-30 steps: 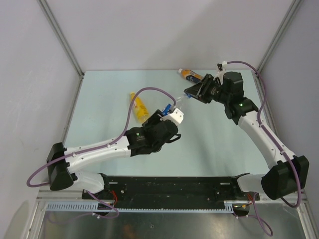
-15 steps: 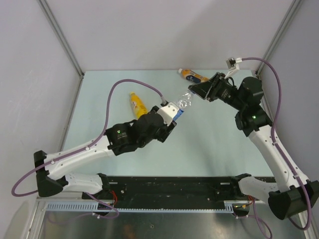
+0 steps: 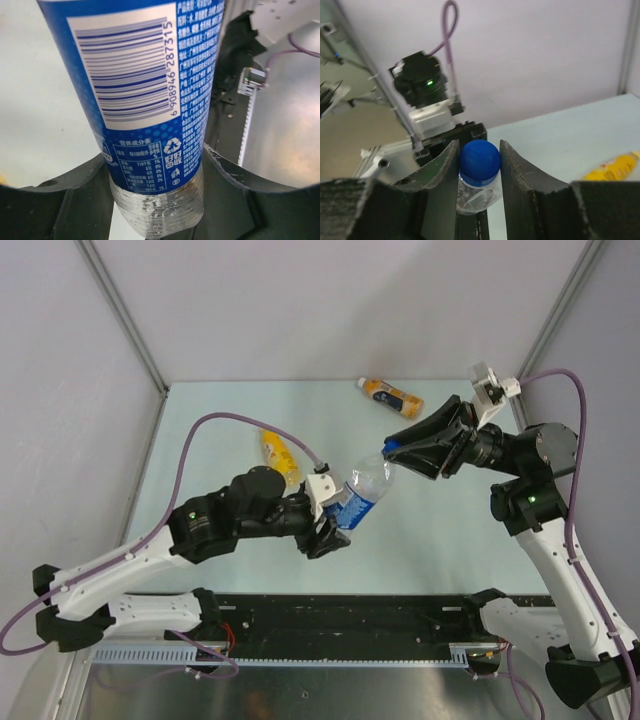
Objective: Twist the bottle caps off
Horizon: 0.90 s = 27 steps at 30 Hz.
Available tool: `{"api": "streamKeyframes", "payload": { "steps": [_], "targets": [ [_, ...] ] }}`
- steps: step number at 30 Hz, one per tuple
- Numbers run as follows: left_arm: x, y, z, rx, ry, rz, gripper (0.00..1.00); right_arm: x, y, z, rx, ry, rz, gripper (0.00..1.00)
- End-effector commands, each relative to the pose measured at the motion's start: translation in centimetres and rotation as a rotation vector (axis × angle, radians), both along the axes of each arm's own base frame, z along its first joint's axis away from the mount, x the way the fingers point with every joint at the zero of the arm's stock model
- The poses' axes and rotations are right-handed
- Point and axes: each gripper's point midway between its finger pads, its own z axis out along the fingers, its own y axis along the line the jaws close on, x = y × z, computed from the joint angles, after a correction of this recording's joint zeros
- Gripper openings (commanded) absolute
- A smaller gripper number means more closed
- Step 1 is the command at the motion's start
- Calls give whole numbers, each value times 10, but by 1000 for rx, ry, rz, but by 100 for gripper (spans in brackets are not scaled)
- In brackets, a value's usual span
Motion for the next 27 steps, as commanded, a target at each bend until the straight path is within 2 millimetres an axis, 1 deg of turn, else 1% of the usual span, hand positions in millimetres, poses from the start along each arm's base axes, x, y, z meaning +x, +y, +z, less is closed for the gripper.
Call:
{"api": "streamKeyframes", "payload": {
  "steps": [1,7,10,15,19,20,22,25,27],
  "targets": [
    [-56,-11,76,-297,-193,-367,0,-25,5,-14,-64,-46,173,0],
    [-75,-1,86,-394,-236,-450,0,-39,3,-10,-70,-112,217,0],
    [-80,0,87,-411,-236,-473,0,-43,4,-9,-70,-130,231,0],
    [-80,-2,89,-421,-235,-484,0,-43,5,-6,-58,-127,219,0],
    [-73,-4,86,-411,-241,-451,0,-36,5,-2,-37,-102,165,0],
    [-71,-4,84,-407,-242,-443,0,-35,5,0,-27,-96,151,4],
    [-67,-5,79,-395,-240,-421,0,-31,3,6,-3,-83,115,17],
    [-54,-8,68,-364,-243,-361,0,-25,0,14,33,-69,57,37],
    [-46,-9,60,-342,-242,-318,0,-21,-3,20,58,-63,25,47]
  ]
}}
